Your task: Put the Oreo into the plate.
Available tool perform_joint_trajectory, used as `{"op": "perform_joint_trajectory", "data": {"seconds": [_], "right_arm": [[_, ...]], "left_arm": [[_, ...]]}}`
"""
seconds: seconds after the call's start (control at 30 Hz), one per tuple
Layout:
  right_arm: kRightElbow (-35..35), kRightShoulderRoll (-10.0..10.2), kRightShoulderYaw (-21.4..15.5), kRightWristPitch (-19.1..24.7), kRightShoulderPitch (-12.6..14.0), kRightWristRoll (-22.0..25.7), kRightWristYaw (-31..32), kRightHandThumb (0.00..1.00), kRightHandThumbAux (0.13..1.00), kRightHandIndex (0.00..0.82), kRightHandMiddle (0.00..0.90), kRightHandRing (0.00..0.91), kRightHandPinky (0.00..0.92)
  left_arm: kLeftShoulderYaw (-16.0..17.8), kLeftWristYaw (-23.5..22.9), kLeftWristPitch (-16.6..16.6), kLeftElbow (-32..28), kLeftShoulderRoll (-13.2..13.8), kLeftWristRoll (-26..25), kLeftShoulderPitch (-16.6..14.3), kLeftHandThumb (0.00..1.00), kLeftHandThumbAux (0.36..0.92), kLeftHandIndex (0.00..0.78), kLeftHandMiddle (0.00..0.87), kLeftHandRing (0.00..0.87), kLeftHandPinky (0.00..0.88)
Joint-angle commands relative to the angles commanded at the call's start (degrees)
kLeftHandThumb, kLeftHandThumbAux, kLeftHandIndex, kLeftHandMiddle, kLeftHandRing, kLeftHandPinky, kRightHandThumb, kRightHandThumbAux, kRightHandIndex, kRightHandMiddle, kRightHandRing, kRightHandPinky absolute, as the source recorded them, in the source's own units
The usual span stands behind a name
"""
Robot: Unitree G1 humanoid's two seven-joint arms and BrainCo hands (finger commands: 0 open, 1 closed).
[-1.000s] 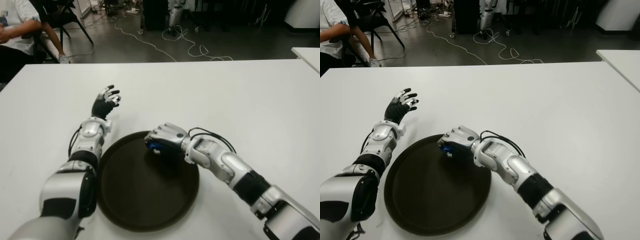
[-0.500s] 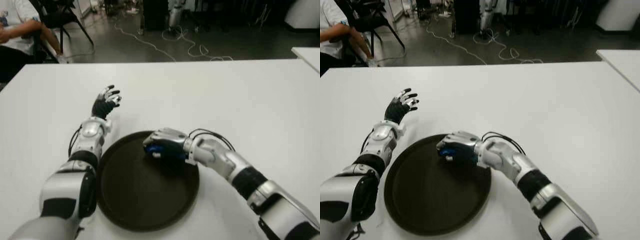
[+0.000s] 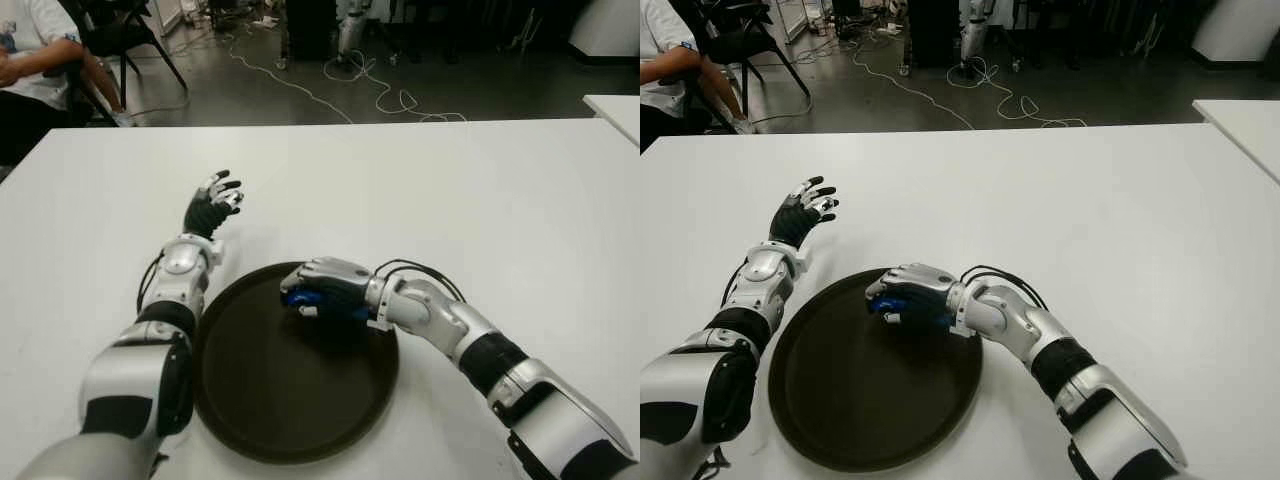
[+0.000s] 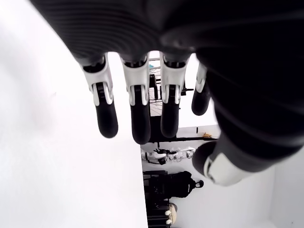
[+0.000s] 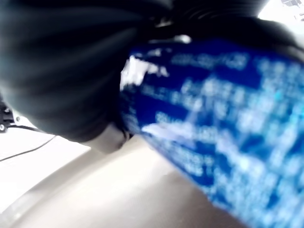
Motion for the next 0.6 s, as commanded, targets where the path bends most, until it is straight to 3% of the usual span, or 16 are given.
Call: {"op": "perform_joint_trajectory", "data": {"seconds": [0.23,0.6], "right_arm": [[1.25,1.06,-1.55,-1.46,0.76,3.25,1.11,0.688,0.731,0.431,0.639,0.632,0.57],[2.25,1.12,-1.31,-1.9,0.34,1.81,0.57,0.689,0.729,0.431,0.627,0.615,0.55]], "left_arm": [[0.2,-0.11,0.23,0.03,-0.1,-0.24,-0.07,0.039,0.701,0.135,0.221,0.226,0.236],[0.09,0.03,-0.04,-0.11,-0.08,-0.01,0.04,0.04,0.694,0.133,0.216,0.225,0.238]]}}
